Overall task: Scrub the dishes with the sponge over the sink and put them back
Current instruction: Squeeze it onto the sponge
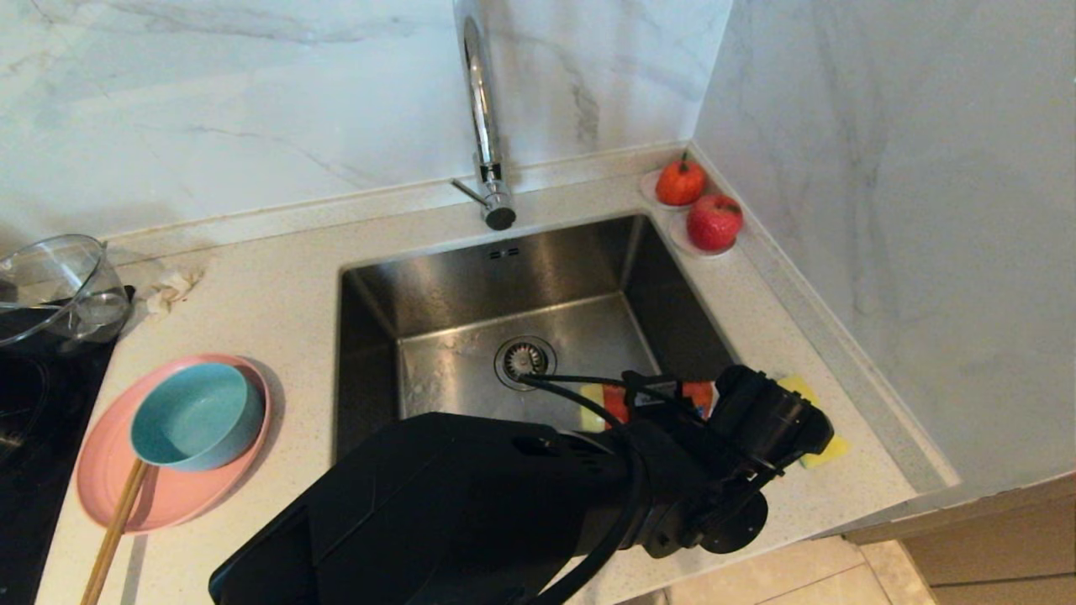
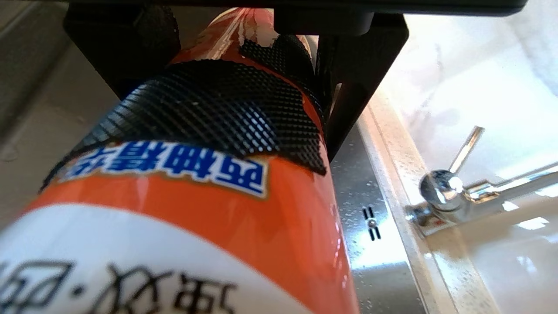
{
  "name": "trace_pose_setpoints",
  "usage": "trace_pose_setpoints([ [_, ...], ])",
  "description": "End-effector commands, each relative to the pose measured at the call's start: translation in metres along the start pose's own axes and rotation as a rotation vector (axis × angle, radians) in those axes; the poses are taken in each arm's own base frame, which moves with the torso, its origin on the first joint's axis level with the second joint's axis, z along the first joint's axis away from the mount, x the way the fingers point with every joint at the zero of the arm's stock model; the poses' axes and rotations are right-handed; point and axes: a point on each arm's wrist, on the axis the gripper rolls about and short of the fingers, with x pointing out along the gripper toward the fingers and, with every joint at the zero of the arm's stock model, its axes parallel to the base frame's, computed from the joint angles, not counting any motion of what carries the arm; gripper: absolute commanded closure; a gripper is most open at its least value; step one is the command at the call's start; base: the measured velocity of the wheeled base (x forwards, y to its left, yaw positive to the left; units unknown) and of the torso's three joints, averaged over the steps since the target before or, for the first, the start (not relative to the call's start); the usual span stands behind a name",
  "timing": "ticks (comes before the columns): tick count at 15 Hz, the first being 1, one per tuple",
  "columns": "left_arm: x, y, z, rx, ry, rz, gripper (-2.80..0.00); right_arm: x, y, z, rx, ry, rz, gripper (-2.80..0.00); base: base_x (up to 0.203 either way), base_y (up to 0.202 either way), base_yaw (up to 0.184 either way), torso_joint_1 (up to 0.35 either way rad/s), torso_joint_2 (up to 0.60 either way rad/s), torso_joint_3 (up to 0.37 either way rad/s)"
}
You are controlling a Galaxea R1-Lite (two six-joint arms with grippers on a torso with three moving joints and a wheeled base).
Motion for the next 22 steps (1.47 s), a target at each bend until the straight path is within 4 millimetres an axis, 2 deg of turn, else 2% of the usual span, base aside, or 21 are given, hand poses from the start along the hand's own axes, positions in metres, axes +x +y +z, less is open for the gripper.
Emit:
trace_pose_setpoints([
  [1, -0.001, 0.003, 0.0, 0.01, 0.008, 0.011, 0.0, 0.0, 0.0, 0.0, 0.0, 0.001, 0.001, 0.0, 0.0, 0.0, 0.0, 0.0, 0.0, 0.0],
  [8, -0.005, 0.015, -0.001, 0.016, 0.053, 0.066, 0.0, 0.0, 0.0, 0.0, 0.0, 0.001, -0.001, 0.0, 0.0, 0.0, 0.0, 0.0, 0.0, 0.0],
  [22, -0.012, 0.017, 0.011, 0.067, 0.051, 0.133, 0.0, 0.0, 0.0, 0.0, 0.0, 0.001, 0.001, 0.0, 0.0, 0.0, 0.0, 0.0, 0.0, 0.0],
])
